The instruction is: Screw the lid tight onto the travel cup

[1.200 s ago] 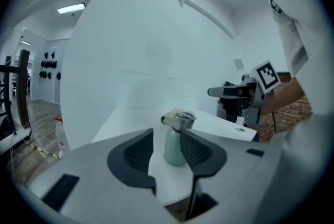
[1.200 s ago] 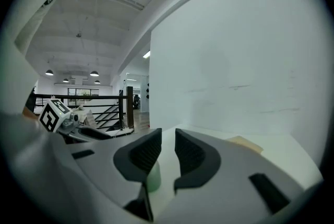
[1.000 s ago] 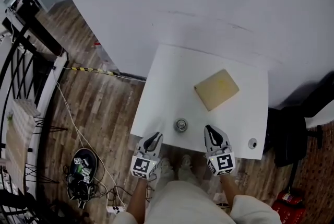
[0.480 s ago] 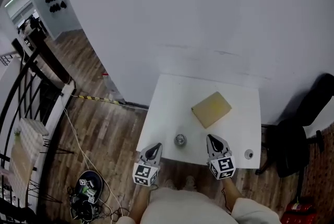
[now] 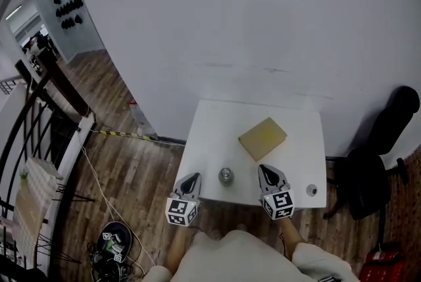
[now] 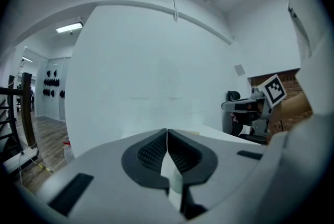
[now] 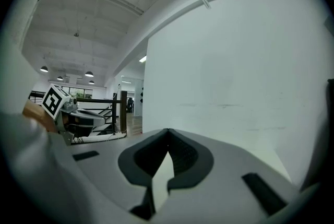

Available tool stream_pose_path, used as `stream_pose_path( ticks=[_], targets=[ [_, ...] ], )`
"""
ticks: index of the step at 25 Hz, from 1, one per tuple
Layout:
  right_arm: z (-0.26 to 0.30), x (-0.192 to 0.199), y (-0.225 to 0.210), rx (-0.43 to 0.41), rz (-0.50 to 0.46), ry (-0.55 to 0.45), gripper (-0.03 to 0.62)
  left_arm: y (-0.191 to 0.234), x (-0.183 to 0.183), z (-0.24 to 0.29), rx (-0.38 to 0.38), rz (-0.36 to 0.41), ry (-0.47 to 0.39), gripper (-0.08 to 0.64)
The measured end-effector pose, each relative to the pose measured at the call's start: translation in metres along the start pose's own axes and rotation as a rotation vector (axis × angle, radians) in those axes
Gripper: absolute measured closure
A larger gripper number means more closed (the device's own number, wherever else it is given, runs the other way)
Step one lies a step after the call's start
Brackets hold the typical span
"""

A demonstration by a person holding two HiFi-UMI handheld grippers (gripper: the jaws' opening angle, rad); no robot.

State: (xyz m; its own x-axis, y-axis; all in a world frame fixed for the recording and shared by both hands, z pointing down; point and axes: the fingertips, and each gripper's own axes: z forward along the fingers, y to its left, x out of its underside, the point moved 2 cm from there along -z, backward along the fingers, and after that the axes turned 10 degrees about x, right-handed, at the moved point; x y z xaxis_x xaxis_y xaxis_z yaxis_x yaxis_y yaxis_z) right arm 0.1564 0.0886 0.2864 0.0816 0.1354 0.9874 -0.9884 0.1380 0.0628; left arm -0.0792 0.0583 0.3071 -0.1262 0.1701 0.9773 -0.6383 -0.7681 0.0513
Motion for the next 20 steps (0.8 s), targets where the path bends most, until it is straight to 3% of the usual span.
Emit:
stream_pose_path(
  ticks=[13,20],
  targets=[
    [0.0,0.001,-0.002,0.02,-0.009,0.016,0.594,0.003,-0.002,0.007,0.002,0.024,0.015,0.551],
    [0.003,0.004,-0.002,0.016,0.001,0.024,0.594,0.006,-0.001,0.014,0.001,-0.003,0.007,0.551]
  ],
)
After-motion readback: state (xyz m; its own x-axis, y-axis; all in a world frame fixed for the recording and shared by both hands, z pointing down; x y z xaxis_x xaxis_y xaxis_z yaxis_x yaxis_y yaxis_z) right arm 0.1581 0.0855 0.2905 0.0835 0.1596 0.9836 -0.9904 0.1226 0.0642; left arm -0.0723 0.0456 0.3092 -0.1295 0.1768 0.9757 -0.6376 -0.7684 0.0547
